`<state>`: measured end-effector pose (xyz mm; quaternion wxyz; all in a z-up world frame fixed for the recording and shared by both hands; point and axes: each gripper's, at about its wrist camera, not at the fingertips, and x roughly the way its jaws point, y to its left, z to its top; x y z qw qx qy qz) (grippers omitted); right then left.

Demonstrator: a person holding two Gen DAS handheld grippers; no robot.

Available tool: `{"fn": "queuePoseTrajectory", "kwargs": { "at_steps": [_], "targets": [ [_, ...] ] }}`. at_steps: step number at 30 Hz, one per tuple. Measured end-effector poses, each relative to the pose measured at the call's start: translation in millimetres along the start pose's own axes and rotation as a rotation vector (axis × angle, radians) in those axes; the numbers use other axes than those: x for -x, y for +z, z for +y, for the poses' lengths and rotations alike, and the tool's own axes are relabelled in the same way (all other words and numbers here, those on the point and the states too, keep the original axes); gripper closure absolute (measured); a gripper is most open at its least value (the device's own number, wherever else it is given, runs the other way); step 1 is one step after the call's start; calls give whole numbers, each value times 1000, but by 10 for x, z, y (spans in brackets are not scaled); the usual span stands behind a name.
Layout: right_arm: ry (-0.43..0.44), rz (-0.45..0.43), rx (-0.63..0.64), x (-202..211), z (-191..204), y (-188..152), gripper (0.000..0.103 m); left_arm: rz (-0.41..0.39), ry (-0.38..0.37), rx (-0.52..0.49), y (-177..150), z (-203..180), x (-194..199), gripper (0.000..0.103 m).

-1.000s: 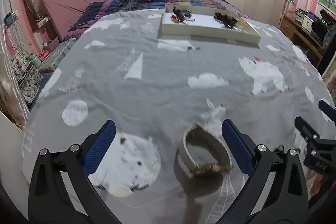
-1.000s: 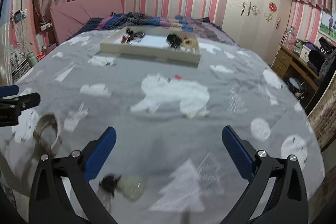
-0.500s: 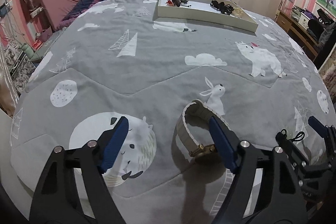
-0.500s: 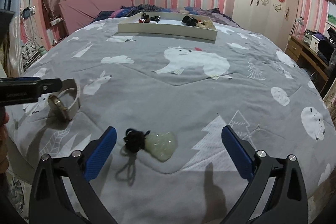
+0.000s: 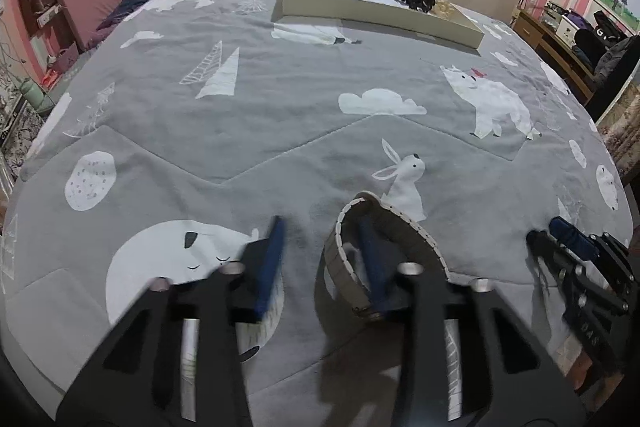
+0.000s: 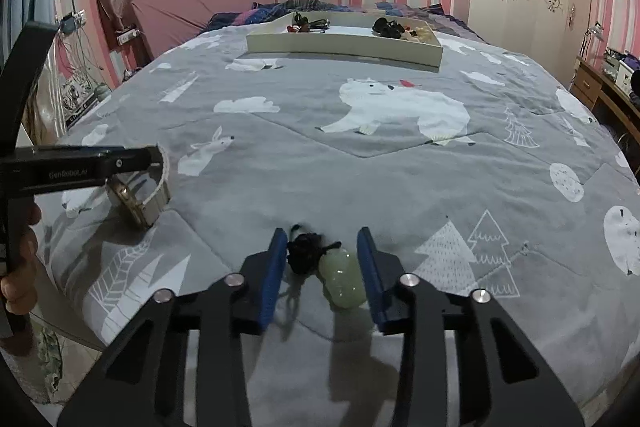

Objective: Organize jewelry
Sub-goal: 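Grasp the cream-strap watch with the left tool while the right tool grasps the jade pendant, then carry the watch and jade pendant over the white tray and lower them in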

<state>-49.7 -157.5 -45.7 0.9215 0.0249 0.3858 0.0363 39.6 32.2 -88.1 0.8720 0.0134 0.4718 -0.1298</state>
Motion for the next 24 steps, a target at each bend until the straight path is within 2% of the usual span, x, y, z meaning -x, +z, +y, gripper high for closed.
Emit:
{"fn": "queuePoseTrajectory", "kwargs": {
  "at_steps": [1,4,5,17,24],
  "targets": [
    [4,2,-2,-8,-5,15,82,4,-6,-1,3,-2,-8,82],
    [25,14,-17,-66,-39,71,85,9,-4,-10,11,-21,-31,90],
    [34,14,-29,-73,-58,83,86,11,-11,-11,16,-27,-38,97],
    [64,14,-94,-138,-227,184,89,3,-85,6,84,-5,-46,99],
    [41,9,-90,-197,-259,336,90,-39,-68,-24,232,-74,19,99]
  ]
}}
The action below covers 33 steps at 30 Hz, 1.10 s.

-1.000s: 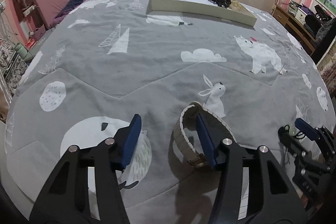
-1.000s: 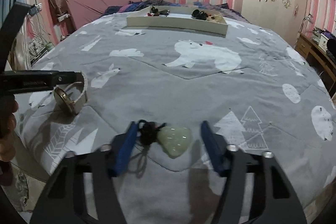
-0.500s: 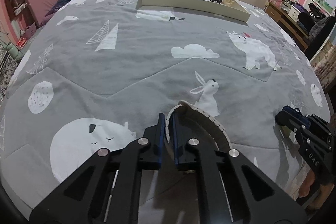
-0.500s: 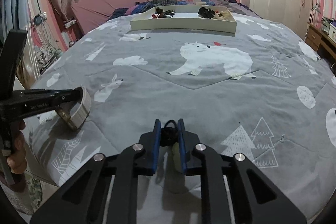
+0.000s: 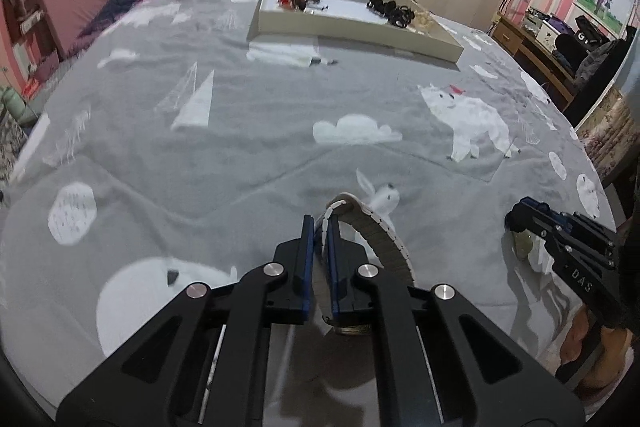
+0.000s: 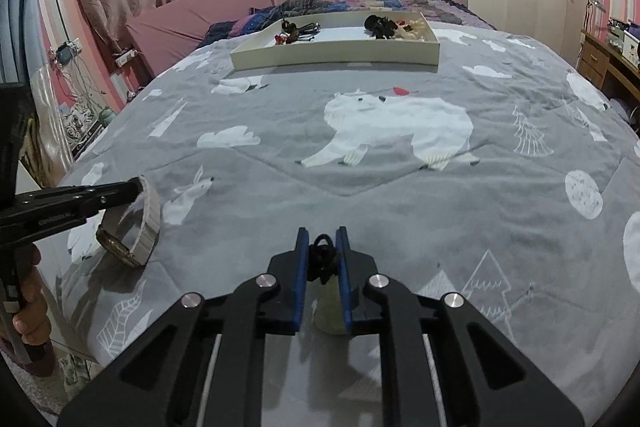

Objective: Organize jewelry
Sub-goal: 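Carry the watch and jade pendant over the white tray and lower them in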

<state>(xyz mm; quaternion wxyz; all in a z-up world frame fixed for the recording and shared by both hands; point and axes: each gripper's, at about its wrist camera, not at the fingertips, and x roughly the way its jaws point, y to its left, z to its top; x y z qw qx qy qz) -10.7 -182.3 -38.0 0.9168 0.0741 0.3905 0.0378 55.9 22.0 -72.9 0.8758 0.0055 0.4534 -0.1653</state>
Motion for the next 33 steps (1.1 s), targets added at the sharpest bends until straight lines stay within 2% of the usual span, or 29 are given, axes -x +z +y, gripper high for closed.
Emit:
{"fn": "queuePoseTrajectory", "kwargs": {
  "at_steps": [10,16,23,29,33],
  "targets": [
    [-38,-24,12,-159,-84,425,96,-27,35,-49,368,-112,-73,98],
    [-72,-62,35,-216,-142,786,103,-56,64,-93,757,-214,-71,98],
    [-104,-130,61,-265,-239,1401,103,-105,79,-110,1292,-294,-107,98],
    [-79,-156,46,-321,-332,1914,103,-118,90,-104,1761,-313,-225,97],
    [-71,-138,68,-335,-299,1936,103,-133,90,-91,1883,-274,-257,97]
  ]
}}
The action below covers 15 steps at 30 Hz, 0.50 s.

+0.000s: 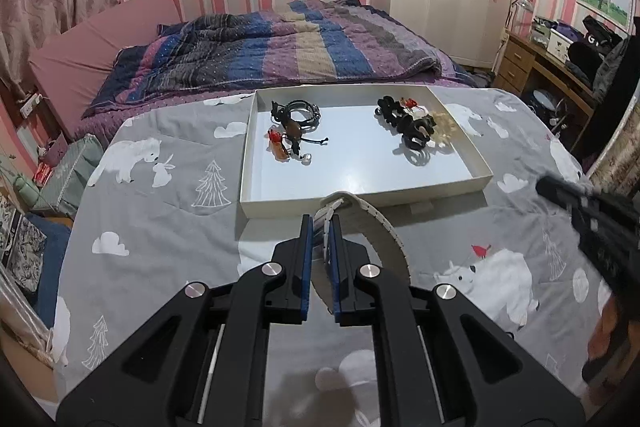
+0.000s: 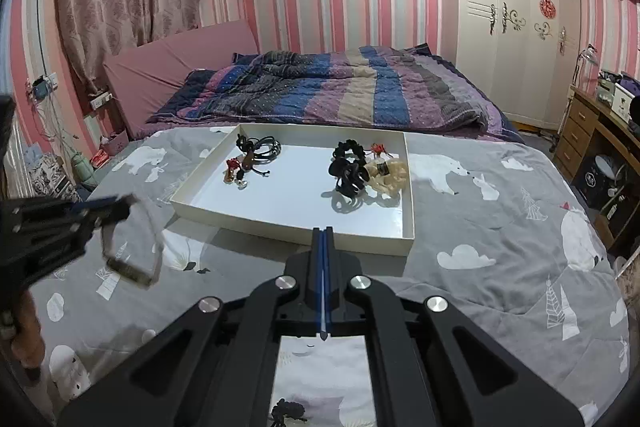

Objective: Organize jewelry
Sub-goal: 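Carry the watch and jade pendant over the white tray and lower them in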

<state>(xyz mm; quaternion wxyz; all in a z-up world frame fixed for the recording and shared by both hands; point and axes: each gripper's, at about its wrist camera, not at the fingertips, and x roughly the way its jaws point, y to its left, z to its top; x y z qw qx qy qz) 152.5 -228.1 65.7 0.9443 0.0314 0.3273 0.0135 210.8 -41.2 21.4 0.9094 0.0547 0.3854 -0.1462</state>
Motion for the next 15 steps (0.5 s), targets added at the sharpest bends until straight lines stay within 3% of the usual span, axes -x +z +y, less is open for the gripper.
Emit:
{"fn": "queuePoseTrajectory", "kwargs": {
  "at_steps": [9,11,12,13,15],
  "targets": [
    [38,160,53,-7,150,-746,100,53,-7,23,-247,74,47,95],
    [37,176,50,11,168,-900,81,57,-9,23,-337,78,104,95],
    [26,173,51,25,181,-962,53,58,-8,20,-365,73,125,95],
    [19,163,51,44,188,-1003,42,59,-7,18,-395,68,147,95],
    [15,165,56,38,194,-1048,42,61,-5,11,-472,55,197,95]
  ]
}}
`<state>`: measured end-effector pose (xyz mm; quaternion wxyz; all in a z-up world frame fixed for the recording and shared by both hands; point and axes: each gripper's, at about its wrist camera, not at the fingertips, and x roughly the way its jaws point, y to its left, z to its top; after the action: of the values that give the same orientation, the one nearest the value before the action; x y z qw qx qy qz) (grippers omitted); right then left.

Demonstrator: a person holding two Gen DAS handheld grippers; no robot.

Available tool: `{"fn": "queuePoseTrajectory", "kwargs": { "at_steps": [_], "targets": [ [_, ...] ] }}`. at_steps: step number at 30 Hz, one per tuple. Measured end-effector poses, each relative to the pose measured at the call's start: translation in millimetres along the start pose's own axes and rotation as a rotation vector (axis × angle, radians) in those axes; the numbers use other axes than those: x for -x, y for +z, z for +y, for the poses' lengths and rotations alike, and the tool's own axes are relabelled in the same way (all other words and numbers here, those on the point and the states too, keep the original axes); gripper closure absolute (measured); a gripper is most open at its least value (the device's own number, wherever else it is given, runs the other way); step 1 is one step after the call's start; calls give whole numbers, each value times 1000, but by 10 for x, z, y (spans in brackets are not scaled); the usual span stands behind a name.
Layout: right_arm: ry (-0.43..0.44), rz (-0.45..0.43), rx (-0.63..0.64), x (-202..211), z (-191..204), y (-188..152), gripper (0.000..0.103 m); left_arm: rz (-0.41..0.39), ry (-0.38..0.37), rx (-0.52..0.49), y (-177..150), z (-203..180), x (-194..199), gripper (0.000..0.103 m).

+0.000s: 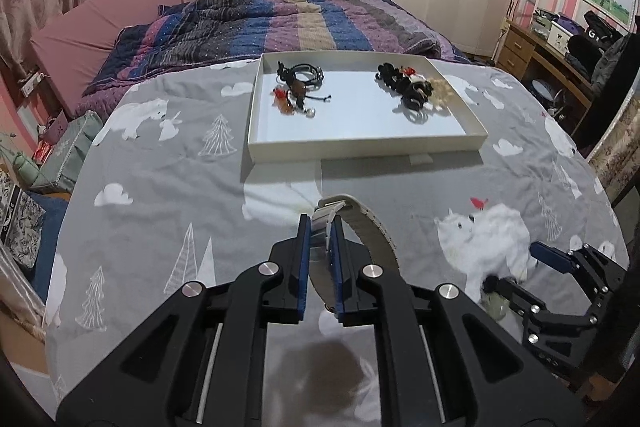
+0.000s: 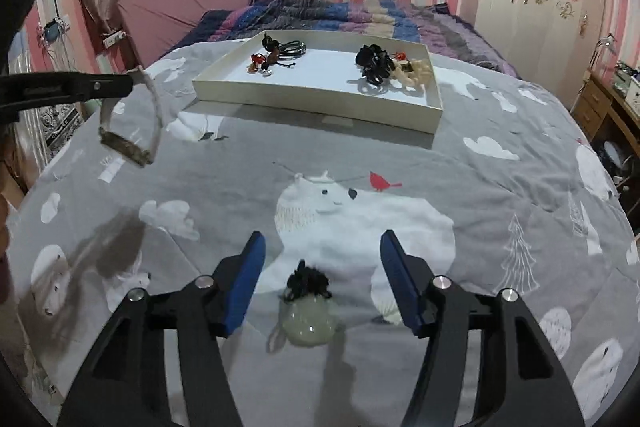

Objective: Organize jewelry
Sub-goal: 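Carry the watch and jade pendant over the white tray and lower them in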

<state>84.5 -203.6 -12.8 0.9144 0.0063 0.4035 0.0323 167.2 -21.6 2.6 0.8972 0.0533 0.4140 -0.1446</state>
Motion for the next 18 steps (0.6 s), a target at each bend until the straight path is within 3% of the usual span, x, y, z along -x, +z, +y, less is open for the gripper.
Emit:
{"fn": "queuePoseTrajectory", "kwargs": {
  "at_steps": [5,8,13,18],
  "targets": [
    [10,57,1,-156,37,-116,54,9,-11,4,-137,12,59,94],
    [17,92,11,-263,73,-175,79,14,-9,9,-161,34,46,94],
    [1,69,-8,-244,14,-117,84,9,-6,14,-83,64,34,94],
    [-19,-5,-6,-85,-30,237,86,-7,-9,6,152,48,-5,94]
  ]
}}
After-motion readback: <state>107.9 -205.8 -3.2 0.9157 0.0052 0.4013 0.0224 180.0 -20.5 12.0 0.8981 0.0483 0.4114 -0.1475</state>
